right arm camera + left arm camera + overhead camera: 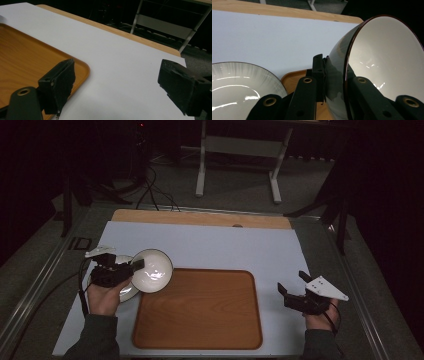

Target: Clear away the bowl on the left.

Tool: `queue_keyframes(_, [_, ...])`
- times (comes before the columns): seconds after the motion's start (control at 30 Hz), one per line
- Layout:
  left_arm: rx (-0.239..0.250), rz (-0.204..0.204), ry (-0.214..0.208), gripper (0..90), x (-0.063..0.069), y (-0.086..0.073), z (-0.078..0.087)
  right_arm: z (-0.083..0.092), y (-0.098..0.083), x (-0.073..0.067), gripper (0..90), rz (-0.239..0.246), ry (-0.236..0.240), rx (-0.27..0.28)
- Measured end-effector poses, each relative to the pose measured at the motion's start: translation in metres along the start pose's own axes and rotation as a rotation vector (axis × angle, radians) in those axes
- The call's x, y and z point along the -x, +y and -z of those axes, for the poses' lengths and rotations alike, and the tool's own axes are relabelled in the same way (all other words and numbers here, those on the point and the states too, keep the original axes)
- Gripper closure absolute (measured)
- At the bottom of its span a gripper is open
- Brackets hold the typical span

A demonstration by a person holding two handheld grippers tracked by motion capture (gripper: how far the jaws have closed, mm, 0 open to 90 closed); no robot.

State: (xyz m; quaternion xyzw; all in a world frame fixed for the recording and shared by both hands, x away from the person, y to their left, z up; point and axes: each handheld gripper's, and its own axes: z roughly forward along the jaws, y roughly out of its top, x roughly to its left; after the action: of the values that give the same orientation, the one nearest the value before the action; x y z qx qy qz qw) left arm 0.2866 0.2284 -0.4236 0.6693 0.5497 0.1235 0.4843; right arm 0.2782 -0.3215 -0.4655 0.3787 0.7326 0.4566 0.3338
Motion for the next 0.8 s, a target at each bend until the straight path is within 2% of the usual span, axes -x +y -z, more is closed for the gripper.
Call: queue_keyframes(0.8, [-0.048,-0.058,-0.022,81.4,0.02,-0.003,-0.013,0.0,0.0,0.0,13.8,0.001,0.0,0.002])
